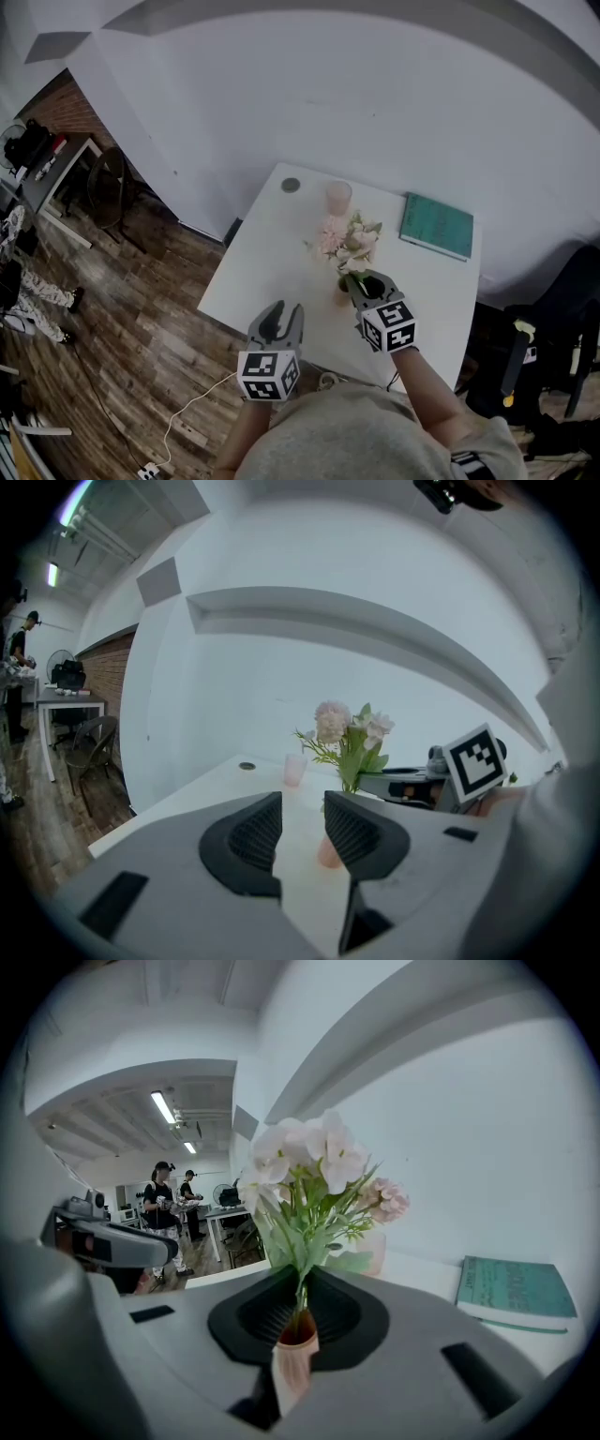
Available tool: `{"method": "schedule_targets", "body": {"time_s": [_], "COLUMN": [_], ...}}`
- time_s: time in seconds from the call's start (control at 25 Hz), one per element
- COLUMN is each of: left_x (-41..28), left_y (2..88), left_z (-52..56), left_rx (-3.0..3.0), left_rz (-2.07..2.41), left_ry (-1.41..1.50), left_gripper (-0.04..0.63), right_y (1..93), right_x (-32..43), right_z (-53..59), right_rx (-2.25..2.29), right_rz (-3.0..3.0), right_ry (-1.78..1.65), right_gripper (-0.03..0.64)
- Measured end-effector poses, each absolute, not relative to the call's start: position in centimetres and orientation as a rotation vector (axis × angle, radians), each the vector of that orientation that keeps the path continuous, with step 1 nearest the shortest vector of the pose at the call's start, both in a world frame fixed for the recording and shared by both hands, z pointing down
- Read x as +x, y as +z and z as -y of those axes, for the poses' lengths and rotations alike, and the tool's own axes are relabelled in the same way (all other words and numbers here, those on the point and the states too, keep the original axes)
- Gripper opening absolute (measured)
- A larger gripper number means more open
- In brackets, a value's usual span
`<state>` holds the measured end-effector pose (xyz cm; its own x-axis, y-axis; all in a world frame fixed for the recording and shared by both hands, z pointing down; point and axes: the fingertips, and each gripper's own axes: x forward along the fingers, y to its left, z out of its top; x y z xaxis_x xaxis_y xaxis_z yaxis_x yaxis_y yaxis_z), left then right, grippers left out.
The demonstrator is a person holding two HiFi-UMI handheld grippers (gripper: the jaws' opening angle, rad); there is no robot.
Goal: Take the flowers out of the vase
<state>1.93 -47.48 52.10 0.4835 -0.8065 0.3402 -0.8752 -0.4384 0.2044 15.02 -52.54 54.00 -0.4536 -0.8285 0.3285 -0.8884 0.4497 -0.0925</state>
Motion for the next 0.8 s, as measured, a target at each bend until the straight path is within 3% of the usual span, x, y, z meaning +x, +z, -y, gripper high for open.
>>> {"method": "schedule_targets", "body": {"time_s": [0.8], "left_x": [0.8], "left_y": [51.0], "left_z": [44.1], "left_rx": [2.394], "left_rz": [1.416], "left_ry": [0.237], "left_gripper": [0.104], "right_y": [48.7], "right_x": [14.8], "right_z": [51.8], "right_rx": [1.574], "right_rz": [2.511], "right_ry": [0.224], "right_gripper": [0.021]}}
